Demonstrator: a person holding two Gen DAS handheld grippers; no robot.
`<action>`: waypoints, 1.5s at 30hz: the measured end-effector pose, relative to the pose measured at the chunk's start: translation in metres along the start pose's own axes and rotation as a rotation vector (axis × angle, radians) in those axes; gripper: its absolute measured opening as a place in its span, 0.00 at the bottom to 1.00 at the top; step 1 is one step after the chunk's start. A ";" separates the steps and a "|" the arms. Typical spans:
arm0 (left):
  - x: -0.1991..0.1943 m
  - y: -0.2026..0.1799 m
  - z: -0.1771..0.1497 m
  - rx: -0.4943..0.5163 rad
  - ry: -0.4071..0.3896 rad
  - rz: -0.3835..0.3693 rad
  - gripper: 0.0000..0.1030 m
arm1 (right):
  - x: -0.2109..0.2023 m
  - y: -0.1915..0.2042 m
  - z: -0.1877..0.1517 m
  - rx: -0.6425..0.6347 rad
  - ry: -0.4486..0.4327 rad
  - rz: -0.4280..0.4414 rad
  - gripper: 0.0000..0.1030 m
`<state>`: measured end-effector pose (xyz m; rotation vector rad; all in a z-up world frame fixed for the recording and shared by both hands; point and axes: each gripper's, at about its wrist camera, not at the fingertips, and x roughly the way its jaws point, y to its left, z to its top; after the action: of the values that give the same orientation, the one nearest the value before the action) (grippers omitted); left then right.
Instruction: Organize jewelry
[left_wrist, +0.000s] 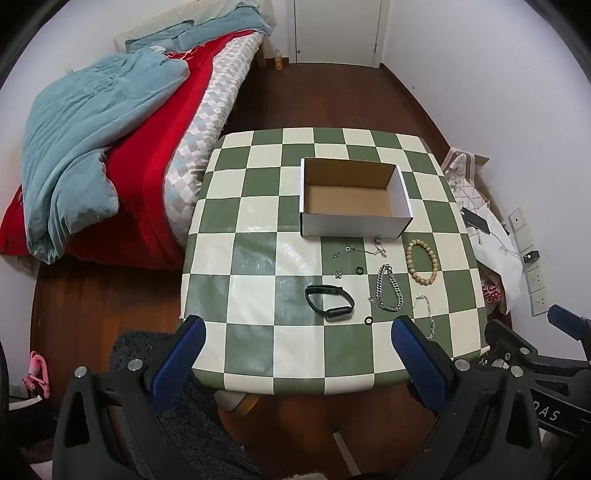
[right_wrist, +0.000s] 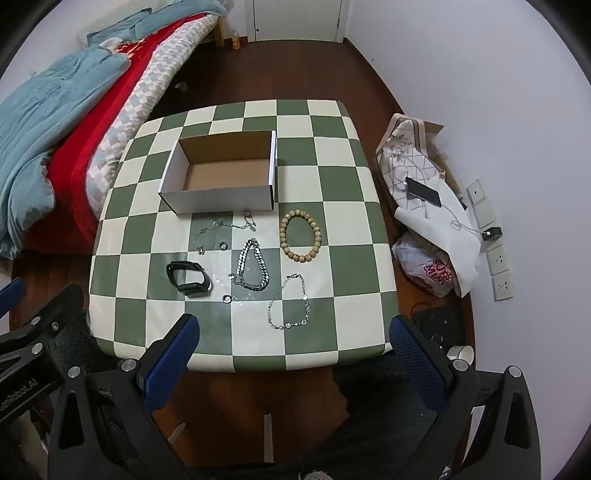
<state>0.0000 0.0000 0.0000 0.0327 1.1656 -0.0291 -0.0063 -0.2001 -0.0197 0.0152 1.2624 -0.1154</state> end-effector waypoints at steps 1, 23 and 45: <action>0.000 0.000 0.000 -0.003 -0.006 -0.006 0.99 | -0.012 0.002 0.004 0.001 -0.002 0.001 1.00; -0.010 -0.003 0.000 0.001 -0.024 -0.005 0.99 | -0.024 -0.001 0.003 -0.011 -0.027 0.003 1.00; -0.019 -0.010 0.004 0.005 -0.032 -0.005 0.99 | -0.030 -0.004 0.004 -0.009 -0.037 0.003 1.00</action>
<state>-0.0043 -0.0096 0.0193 0.0330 1.1338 -0.0367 -0.0118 -0.2017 0.0107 0.0074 1.2257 -0.1065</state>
